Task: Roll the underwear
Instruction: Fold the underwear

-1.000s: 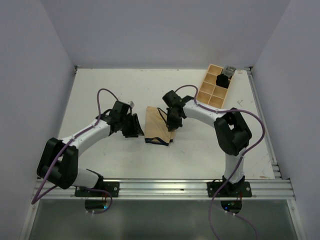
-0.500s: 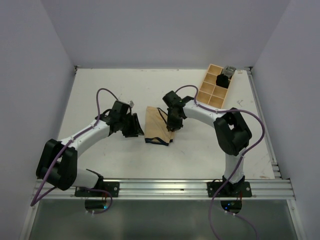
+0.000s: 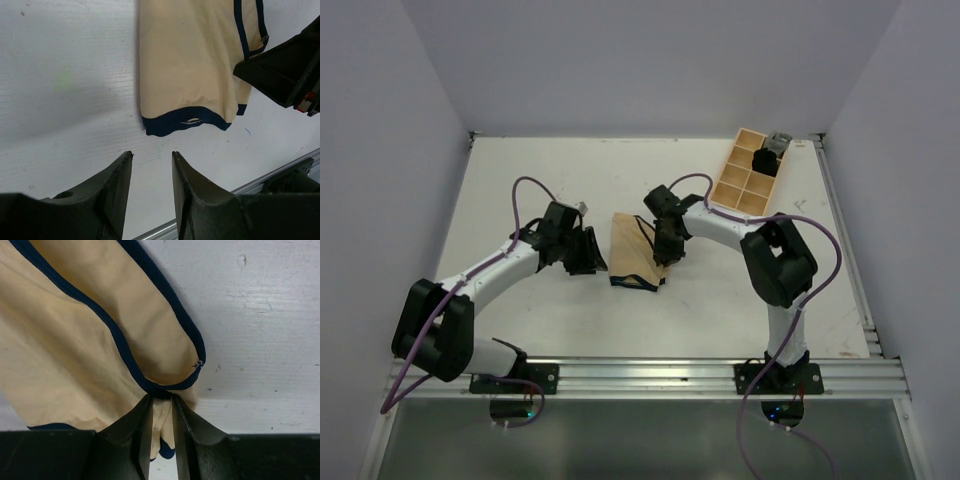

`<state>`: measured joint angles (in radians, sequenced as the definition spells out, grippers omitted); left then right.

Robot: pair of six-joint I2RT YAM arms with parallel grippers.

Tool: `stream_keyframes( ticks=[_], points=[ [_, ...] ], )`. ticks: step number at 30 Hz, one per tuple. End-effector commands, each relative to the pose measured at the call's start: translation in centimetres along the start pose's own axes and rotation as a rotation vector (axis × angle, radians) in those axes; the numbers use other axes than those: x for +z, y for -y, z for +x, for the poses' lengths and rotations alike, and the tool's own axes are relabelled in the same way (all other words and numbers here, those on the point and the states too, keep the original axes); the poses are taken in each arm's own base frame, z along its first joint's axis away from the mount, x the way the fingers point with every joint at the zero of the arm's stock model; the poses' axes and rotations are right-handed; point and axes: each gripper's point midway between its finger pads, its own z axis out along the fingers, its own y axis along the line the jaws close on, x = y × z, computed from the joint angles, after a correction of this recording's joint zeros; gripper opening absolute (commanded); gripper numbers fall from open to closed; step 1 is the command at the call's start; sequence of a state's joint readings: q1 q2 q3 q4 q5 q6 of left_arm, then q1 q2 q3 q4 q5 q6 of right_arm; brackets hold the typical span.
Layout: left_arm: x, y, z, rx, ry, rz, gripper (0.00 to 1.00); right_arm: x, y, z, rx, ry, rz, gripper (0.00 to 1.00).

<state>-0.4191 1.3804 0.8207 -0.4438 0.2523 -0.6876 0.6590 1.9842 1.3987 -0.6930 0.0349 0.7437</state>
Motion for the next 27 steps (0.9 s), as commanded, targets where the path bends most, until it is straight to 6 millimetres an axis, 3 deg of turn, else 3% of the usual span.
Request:
stream_keyframes(
  ticks=[1,4,6,19,27],
  points=[
    [-0.9,0.7,-1.1,0.026,0.047,0.015,0.41,-0.3,-0.7,-0.9,-0.006,0.035,-0.013,0.26],
    [-0.9,0.6,-1.1,0.031,0.044,0.011,0.41,-0.6,-0.4,-1.3,-0.012,0.046,-0.001,0.12],
    [-1.0,0.6,-1.2,0.031,0.048,0.009,0.41,-1.1,-0.5,-1.5,-0.016,0.055,-0.002,0.08],
    [-0.5,0.7,-1.3,0.043,0.047,0.023,0.41,-5.0,-0.8,-2.6,-0.036,0.116,0.006,0.07],
    [-0.5,0.8,-1.4,0.047,0.049,0.027,0.41,-5.8,-0.8,-3.3,-0.05,0.135,0.029,0.08]
  ],
)
